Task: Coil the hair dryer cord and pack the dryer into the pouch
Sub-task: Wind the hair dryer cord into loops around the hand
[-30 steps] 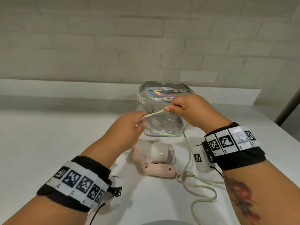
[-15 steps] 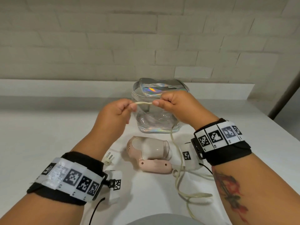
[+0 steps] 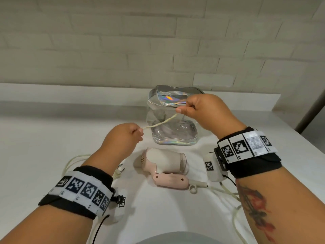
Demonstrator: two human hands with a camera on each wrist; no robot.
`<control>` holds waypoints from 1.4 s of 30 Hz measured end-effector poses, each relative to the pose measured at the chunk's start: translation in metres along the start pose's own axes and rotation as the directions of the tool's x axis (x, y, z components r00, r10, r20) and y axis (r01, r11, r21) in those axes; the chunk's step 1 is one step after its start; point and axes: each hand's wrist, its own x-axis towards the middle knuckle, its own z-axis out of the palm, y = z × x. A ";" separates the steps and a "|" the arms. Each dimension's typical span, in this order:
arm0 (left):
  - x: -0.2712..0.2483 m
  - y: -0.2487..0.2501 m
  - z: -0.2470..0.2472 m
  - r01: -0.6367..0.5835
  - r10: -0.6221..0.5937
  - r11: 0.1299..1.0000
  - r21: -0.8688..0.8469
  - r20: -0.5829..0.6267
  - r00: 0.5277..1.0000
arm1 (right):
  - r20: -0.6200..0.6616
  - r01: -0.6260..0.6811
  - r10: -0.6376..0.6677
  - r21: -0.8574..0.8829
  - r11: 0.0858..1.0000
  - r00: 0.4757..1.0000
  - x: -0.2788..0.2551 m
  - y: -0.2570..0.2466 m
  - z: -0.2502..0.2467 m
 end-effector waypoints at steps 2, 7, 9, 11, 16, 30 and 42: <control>-0.001 0.013 0.004 -0.127 0.132 0.982 0.137 -0.028 0.991 | 0.058 0.072 -0.069 -0.042 0.997 0.996 0.002 -0.011 -0.001; -0.006 0.052 0.017 -0.390 0.390 0.921 -0.005 -0.049 0.920 | 0.119 0.245 -0.237 -0.059 0.968 0.964 0.008 -0.039 0.006; -0.005 0.053 0.019 -0.376 0.369 0.924 -0.070 -0.103 0.924 | 0.094 0.250 -0.248 -0.001 0.968 0.964 0.010 -0.043 0.008; -0.005 0.049 0.019 -0.414 0.402 0.909 -0.057 -0.146 0.904 | 0.087 0.229 -0.234 0.071 0.971 0.968 0.010 -0.041 0.008; -0.003 0.033 0.011 -0.411 0.375 0.898 -0.159 -0.214 0.902 | 0.063 0.140 -0.169 0.317 0.938 0.984 0.003 -0.027 0.008; 0.002 -0.014 -0.008 -0.020 0.006 0.995 -0.094 -0.140 0.990 | 0.144 0.118 -0.098 -0.138 0.983 0.985 0.003 0.000 -0.003; 0.004 0.044 0.010 -0.450 0.450 0.893 0.007 0.001 0.893 | 0.197 0.194 -0.209 0.092 0.977 0.958 0.004 -0.032 0.008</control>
